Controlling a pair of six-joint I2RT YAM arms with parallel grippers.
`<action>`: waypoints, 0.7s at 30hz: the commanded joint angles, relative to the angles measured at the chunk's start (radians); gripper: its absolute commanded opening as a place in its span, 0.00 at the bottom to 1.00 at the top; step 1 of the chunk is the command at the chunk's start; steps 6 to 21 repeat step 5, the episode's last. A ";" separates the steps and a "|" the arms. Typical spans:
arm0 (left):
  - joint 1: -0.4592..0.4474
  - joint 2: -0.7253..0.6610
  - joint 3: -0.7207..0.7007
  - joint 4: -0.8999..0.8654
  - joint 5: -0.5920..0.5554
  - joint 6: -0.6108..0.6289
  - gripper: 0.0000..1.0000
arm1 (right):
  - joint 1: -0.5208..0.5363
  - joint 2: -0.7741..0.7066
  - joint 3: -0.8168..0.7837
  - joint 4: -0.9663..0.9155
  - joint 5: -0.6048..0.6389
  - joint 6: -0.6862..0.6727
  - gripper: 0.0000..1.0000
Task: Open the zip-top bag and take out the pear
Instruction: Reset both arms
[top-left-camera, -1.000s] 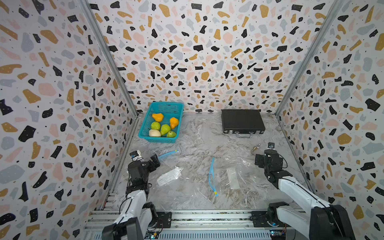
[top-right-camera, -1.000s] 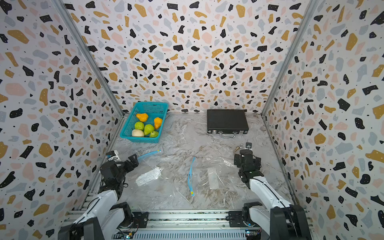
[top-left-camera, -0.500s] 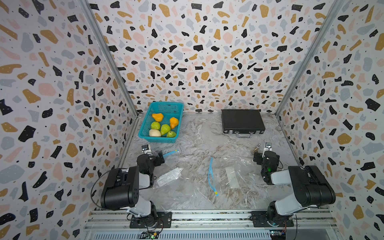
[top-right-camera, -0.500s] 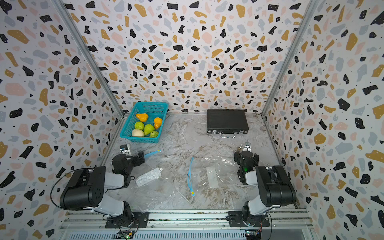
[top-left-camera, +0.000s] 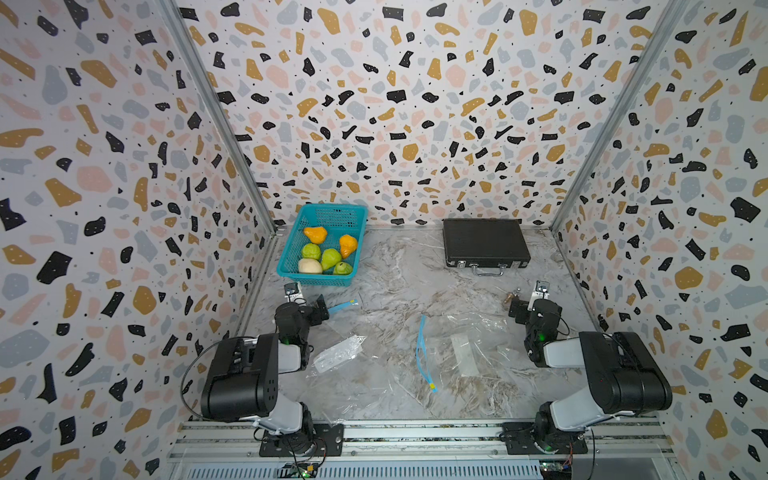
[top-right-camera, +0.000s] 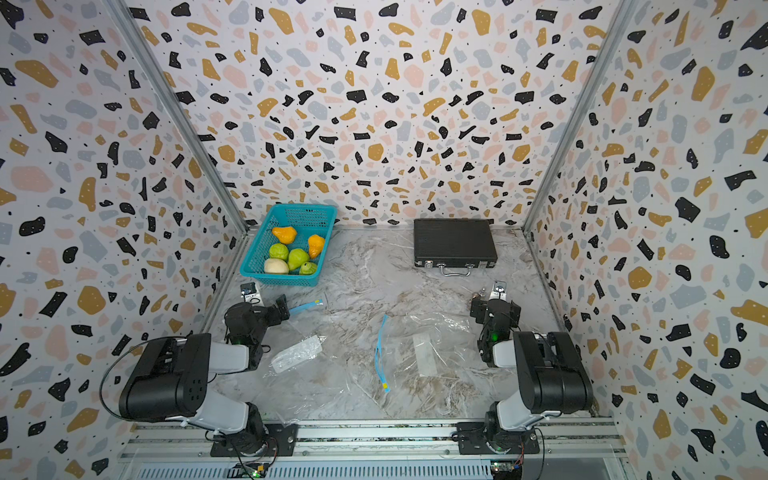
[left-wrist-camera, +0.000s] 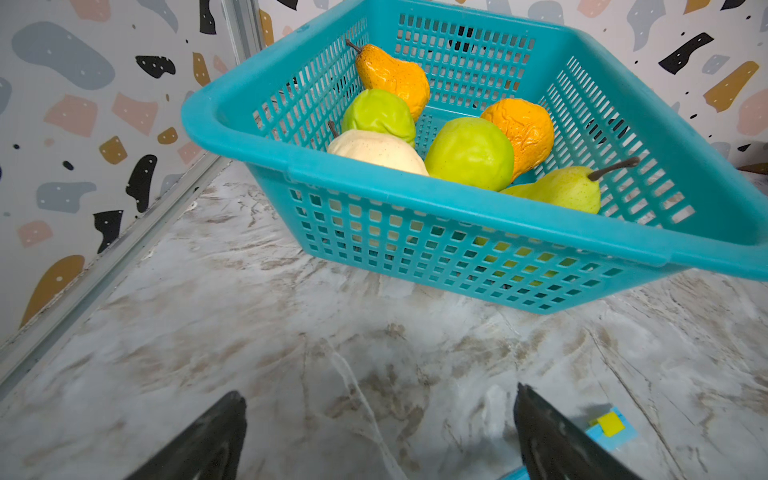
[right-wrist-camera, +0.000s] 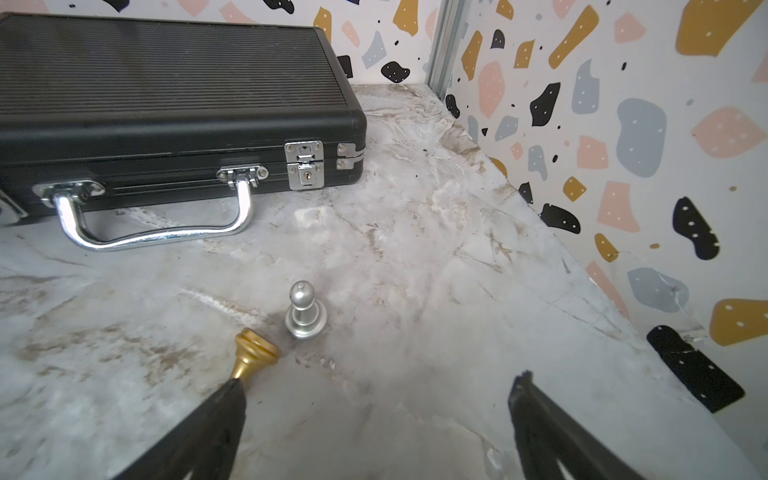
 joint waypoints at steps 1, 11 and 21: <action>-0.001 -0.002 -0.012 0.038 -0.009 0.012 0.99 | -0.001 -0.013 0.018 -0.011 -0.001 0.017 0.99; 0.000 -0.004 -0.016 0.046 -0.009 0.012 0.99 | -0.002 -0.013 0.010 0.011 -0.003 0.013 0.99; 0.000 -0.004 -0.016 0.046 -0.009 0.012 0.99 | -0.002 -0.013 0.010 0.011 -0.003 0.013 0.99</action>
